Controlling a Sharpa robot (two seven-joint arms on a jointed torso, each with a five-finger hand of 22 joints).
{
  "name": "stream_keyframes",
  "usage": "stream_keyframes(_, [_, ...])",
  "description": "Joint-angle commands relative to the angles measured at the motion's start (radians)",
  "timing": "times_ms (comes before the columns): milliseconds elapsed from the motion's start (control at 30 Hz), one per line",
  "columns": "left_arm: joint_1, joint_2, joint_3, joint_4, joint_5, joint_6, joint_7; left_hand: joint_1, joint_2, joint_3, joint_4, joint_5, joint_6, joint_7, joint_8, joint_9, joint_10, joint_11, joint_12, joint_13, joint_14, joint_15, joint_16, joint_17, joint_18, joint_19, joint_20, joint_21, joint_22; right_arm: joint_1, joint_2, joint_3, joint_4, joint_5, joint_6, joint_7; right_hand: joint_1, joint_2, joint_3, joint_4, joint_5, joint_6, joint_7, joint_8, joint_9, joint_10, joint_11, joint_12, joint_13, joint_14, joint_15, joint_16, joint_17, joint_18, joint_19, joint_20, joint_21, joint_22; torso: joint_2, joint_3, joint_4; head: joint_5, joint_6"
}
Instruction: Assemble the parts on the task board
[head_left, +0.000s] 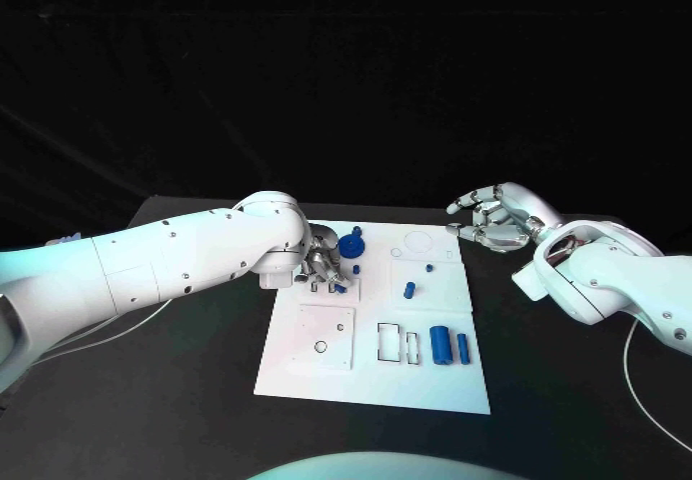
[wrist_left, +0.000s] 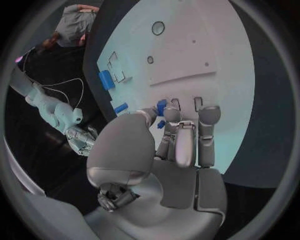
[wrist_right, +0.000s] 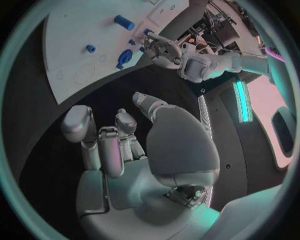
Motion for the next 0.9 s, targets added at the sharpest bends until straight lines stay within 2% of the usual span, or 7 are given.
stream_keyframes(33, [0.001,0.001,0.0,0.003,0.052,-0.025,0.029,0.014,-0.031,0.129,-0.026,0.005,-0.003,-0.005,0.037,0.053,0.01,-0.005,0.003,0.002,0.028,-0.008,-0.002,0.01,-0.015,-0.004,0.0,0.008,0.007,-0.001,0.001,0.0,-0.004,-0.008,0.014,-0.005,-0.006,0.007,0.0,0.007,0.006,-0.001,0.002,0.006,-0.001,-0.009,0.0,-0.005,-0.001,0.064,-0.006,-0.005,0.111,0.015,-0.006,-0.002,-0.003,-0.002,0.0,0.0002,0.0,0.0,0.0])
stream_keyframes(67, [0.001,-0.001,0.0,0.005,0.054,-0.03,0.033,0.027,-0.032,0.155,-0.042,0.003,-0.003,-0.01,0.045,0.061,0.016,-0.006,0.008,0.008,0.029,-0.01,0.0,0.012,-0.016,0.0,0.0,0.012,0.015,-0.001,0.001,0.0,-0.005,-0.008,0.014,-0.007,-0.007,0.008,0.0,0.008,0.007,0.0,0.002,0.007,-0.001,-0.009,0.0,-0.005,-0.001,0.064,-0.006,-0.006,0.109,0.015,-0.007,-0.002,-0.006,-0.004,0.0,0.0001,-0.0003,0.0,-0.001])
stream_keyframes(133, [0.001,-0.006,0.001,0.01,0.059,-0.038,0.038,0.01,-0.056,0.231,-0.062,0.003,-0.012,-0.01,0.067,0.091,0.025,-0.007,0.012,0.01,0.031,-0.009,0.002,0.016,-0.018,0.003,-0.001,0.019,0.023,-0.001,0.002,0.0,-0.009,-0.007,0.009,-0.014,-0.013,0.008,-0.001,0.013,0.007,0.001,0.002,0.01,-0.002,-0.007,0.001,-0.004,-0.001,0.064,-0.006,-0.006,0.11,0.016,-0.008,-0.002,-0.008,-0.005,0.0,0.0004,-0.0009,0.001,0.0])
stream_keyframes(300, [0.001,-0.024,0.003,0.023,0.079,-0.047,0.037,-0.008,-0.063,0.264,-0.07,0.003,-0.015,-0.01,0.079,0.108,0.03,-0.007,0.016,0.012,0.032,-0.009,0.003,0.018,-0.018,0.004,-0.001,0.021,0.027,-0.002,0.001,0.0,-0.017,-0.003,0.003,-0.021,-0.021,0.007,-0.005,0.022,0.006,0.002,0.001,0.013,-0.003,-0.005,0.0,-0.003,-0.001,0.064,-0.007,-0.005,0.111,0.016,-0.008,-0.003,-0.011,-0.006,0.0,0.0001,0.0011,-0.001,0.0])
stream_keyframes(600, [0.001,-0.069,0.005,0.054,0.053,-0.089,0.03,-0.028,-0.075,0.28,-0.076,0.003,-0.013,-0.014,0.088,0.12,0.046,-0.01,0.03,0.025,0.035,-0.011,0.008,0.025,-0.019,0.005,-0.002,0.024,0.03,-0.002,-0.002,0.0,-0.02,0.001,-0.001,-0.023,-0.026,0.007,-0.007,0.027,0.003,0.001,0.001,0.015,-0.003,-0.006,0.0,-0.004,-0.004,0.063,-0.007,-0.007,0.107,0.017,-0.01,-0.003,-0.016,-0.009,0.0,0.0027,0.0033,0.003,-0.001])
stream_keyframes(733, [0.0,-0.085,0.004,0.071,0.025,-0.117,0.032,-0.034,-0.091,0.313,-0.097,0.003,-0.006,-0.021,0.099,0.134,0.051,-0.018,0.023,0.007,0.043,-0.018,0.018,0.042,-0.021,0.015,-0.006,0.033,0.047,-0.002,-0.004,0.0,-0.019,0.002,-0.003,-0.021,-0.027,0.007,-0.008,0.029,0.002,0.001,0.001,0.015,-0.004,-0.006,0.0,-0.005,-0.005,0.063,-0.007,-0.008,0.107,0.017,-0.011,-0.003,-0.017,-0.01,0.0,0.0014,0.0034,0.008,-0.005])
stream_keyframes(900, [-0.004,-0.096,0.004,0.086,0.0,-0.147,0.024,-0.08,-0.125,0.409,-0.13,0.004,0.0,-0.03,0.132,0.165,0.049,-0.027,-0.017,-0.076,0.049,-0.027,0.022,0.051,-0.023,0.027,-0.016,0.044,0.063,-0.002,-0.007,0.0,-0.018,0.004,-0.006,-0.018,-0.027,0.007,-0.008,0.029,0.002,0.001,0.001,0.015,-0.004,-0.006,0.0,-0.005,-0.005,0.063,-0.007,-0.008,0.107,0.017,-0.011,-0.003,-0.017,-0.01,0.0,0.0008,0.0037,0.01,-0.007])
